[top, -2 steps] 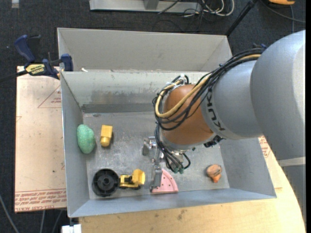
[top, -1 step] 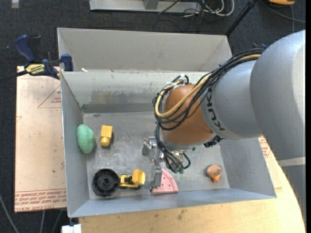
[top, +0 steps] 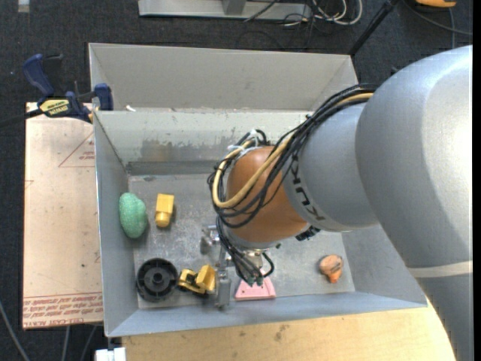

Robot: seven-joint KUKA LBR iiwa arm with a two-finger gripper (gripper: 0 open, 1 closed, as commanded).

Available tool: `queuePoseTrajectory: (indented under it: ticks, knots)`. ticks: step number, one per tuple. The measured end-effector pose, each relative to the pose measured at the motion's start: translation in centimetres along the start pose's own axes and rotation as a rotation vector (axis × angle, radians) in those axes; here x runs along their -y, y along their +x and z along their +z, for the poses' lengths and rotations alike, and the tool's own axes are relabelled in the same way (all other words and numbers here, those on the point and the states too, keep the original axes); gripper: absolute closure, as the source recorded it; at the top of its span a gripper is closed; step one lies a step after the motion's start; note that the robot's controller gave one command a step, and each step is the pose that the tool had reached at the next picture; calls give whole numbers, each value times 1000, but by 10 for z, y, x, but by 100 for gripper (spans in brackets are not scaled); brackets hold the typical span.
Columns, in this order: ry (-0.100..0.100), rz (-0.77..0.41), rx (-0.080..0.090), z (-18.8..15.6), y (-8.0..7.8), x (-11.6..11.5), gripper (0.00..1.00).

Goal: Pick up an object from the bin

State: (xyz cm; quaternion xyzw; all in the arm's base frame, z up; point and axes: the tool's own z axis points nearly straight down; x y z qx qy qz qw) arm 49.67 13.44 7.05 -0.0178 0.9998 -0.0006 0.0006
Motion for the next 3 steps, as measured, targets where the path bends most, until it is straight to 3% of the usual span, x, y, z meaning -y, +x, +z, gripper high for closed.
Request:
queuePoseTrajectory:
  ticks: [1,2,3]
  knots:
    - [-6,-37,8,-1,9,-41,0]
    - [-4,233,4,0,8,-33,100]
    - [-4,234,5,0,8,-33,100]
